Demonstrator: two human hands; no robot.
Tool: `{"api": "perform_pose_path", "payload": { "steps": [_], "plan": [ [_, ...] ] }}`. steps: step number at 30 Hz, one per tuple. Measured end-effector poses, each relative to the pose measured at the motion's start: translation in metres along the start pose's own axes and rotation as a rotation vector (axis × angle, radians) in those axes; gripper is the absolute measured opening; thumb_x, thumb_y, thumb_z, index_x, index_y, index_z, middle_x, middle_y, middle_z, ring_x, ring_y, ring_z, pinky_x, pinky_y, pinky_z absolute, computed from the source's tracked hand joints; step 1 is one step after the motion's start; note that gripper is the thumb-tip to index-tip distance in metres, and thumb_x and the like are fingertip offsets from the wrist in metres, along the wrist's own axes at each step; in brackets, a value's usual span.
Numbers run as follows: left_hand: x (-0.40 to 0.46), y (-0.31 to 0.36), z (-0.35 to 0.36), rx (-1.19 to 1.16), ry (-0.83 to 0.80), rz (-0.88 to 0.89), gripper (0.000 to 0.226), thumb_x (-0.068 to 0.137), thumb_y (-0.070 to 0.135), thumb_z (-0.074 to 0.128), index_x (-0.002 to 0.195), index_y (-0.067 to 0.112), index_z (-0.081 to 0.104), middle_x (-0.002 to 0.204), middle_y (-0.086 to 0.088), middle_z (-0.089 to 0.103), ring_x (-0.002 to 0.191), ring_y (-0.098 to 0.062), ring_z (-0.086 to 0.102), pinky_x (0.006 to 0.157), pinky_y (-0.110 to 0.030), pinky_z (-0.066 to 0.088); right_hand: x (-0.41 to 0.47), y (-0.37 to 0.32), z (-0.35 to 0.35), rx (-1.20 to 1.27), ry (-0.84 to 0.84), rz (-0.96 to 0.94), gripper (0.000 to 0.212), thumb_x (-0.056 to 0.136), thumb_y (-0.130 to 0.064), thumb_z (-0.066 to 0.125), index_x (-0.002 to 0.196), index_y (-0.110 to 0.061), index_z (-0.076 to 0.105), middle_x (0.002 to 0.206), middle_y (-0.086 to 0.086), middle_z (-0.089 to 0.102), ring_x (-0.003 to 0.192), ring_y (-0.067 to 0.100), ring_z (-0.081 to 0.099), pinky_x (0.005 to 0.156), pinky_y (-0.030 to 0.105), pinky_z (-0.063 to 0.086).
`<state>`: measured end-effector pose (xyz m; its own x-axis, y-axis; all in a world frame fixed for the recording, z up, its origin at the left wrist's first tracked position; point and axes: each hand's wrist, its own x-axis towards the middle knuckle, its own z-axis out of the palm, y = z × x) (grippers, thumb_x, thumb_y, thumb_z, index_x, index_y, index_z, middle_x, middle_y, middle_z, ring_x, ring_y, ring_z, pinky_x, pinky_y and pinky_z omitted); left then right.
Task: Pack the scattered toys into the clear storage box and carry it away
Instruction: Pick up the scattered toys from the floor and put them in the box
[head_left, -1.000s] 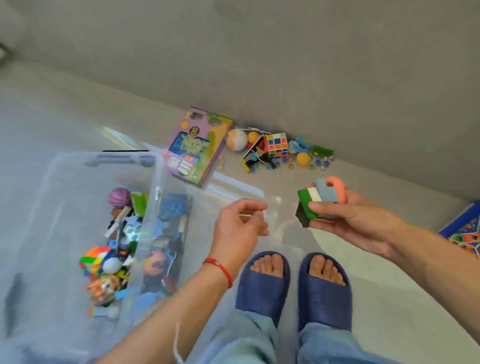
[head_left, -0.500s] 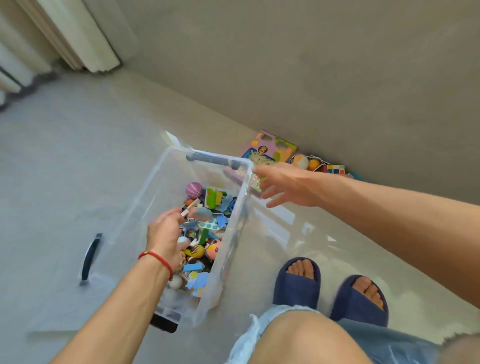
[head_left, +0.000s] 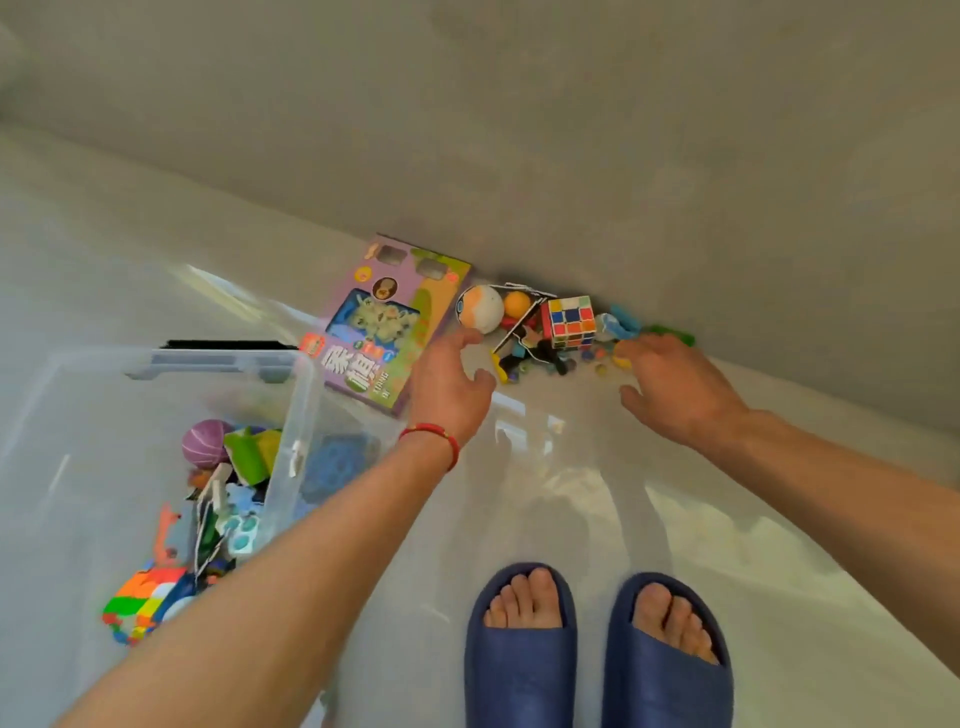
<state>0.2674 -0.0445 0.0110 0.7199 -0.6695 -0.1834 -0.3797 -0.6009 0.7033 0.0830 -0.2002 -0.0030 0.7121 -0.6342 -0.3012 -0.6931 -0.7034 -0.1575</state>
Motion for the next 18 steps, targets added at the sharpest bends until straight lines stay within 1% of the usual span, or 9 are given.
{"api": "perform_pose_path", "payload": {
  "steps": [2, 4, 7, 8, 10, 12, 15, 16, 18],
  "plan": [
    [0.039, -0.009, 0.017, 0.133, -0.046, 0.060, 0.056, 0.081, 0.012, 0.072, 0.134, 0.020, 0.055, 0.139, -0.004, 0.054, 0.125, -0.023, 0.051, 0.107, -0.034, 0.041, 0.036, -0.007, 0.002, -0.033, 0.132, -0.114, 0.049, 0.089, -0.022, 0.063, 0.136, -0.014, 0.051, 0.138, 0.008, 0.054, 0.123, 0.029, 0.047, 0.096, 0.042, 0.044],
    [0.075, -0.017, 0.028, 0.245, -0.063, 0.136, 0.068, 0.077, 0.015, 0.076, 0.139, 0.020, 0.050, 0.145, -0.007, 0.047, 0.132, -0.027, 0.043, 0.109, -0.034, 0.036, 0.070, -0.014, 0.005, -0.061, 0.195, -0.204, 0.060, 0.086, -0.020, 0.069, 0.141, -0.014, 0.045, 0.141, 0.006, 0.050, 0.124, 0.027, 0.043, 0.098, 0.043, 0.041],
    [0.117, -0.026, 0.037, 0.434, -0.119, 0.213, 0.087, 0.073, 0.023, 0.080, 0.148, 0.017, 0.037, 0.148, -0.013, 0.040, 0.134, -0.033, 0.032, 0.109, -0.036, 0.032, 0.107, -0.016, 0.017, -0.186, 0.156, -0.212, 0.066, 0.078, -0.019, 0.077, 0.136, -0.014, 0.046, 0.131, 0.005, 0.057, 0.118, 0.026, 0.043, 0.092, 0.041, 0.040],
    [0.128, -0.030, 0.038, 0.525, -0.145, 0.230, 0.093, 0.071, 0.025, 0.080, 0.151, 0.016, 0.032, 0.147, -0.014, 0.039, 0.133, -0.035, 0.032, 0.108, -0.039, 0.033, 0.113, -0.016, 0.021, -0.236, 0.139, -0.207, 0.065, 0.076, -0.018, 0.079, 0.133, -0.014, 0.048, 0.127, 0.005, 0.058, 0.116, 0.026, 0.043, 0.089, 0.040, 0.039],
    [0.146, -0.039, 0.039, 0.663, -0.170, 0.261, 0.101, 0.068, 0.032, 0.080, 0.152, 0.014, 0.027, 0.141, -0.016, 0.044, 0.127, -0.038, 0.035, 0.104, -0.043, 0.037, 0.118, -0.013, 0.027, -0.265, 0.146, -0.219, 0.063, 0.074, -0.013, 0.079, 0.131, -0.013, 0.051, 0.124, 0.005, 0.059, 0.115, 0.027, 0.043, 0.088, 0.039, 0.040],
    [0.159, -0.043, 0.040, 0.733, -0.171, 0.274, 0.101, 0.067, 0.038, 0.080, 0.151, 0.015, 0.030, 0.134, -0.016, 0.051, 0.123, -0.039, 0.038, 0.101, -0.043, 0.039, 0.119, -0.008, 0.027, -0.223, 0.199, -0.254, 0.060, 0.074, -0.010, 0.078, 0.128, -0.013, 0.053, 0.123, 0.004, 0.059, 0.115, 0.027, 0.044, 0.089, 0.039, 0.040],
    [0.169, -0.043, 0.038, 0.735, -0.129, 0.279, 0.088, 0.066, 0.040, 0.081, 0.142, 0.016, 0.043, 0.127, -0.015, 0.057, 0.124, -0.037, 0.039, 0.098, -0.042, 0.042, 0.107, 0.002, 0.015, -0.126, 0.308, -0.299, 0.055, 0.076, -0.014, 0.077, 0.126, -0.015, 0.056, 0.121, 0.004, 0.060, 0.111, 0.028, 0.045, 0.085, 0.041, 0.040],
    [0.171, -0.041, 0.036, 0.706, -0.104, 0.264, 0.082, 0.066, 0.039, 0.082, 0.137, 0.015, 0.049, 0.125, -0.015, 0.058, 0.124, -0.036, 0.040, 0.096, -0.041, 0.043, 0.098, 0.006, 0.010, -0.056, 0.341, -0.299, 0.056, 0.076, -0.015, 0.077, 0.128, -0.015, 0.056, 0.121, 0.004, 0.061, 0.111, 0.028, 0.045, 0.085, 0.042, 0.041],
    [0.169, -0.036, 0.030, 0.610, -0.050, 0.187, 0.075, 0.064, 0.039, 0.082, 0.128, 0.013, 0.053, 0.121, -0.013, 0.060, 0.123, -0.034, 0.043, 0.093, -0.039, 0.044, 0.077, 0.015, -0.003, 0.183, 0.374, -0.243, 0.059, 0.074, -0.018, 0.079, 0.128, -0.018, 0.056, 0.120, 0.001, 0.061, 0.113, 0.025, 0.045, 0.088, 0.042, 0.043]
  ]
}}
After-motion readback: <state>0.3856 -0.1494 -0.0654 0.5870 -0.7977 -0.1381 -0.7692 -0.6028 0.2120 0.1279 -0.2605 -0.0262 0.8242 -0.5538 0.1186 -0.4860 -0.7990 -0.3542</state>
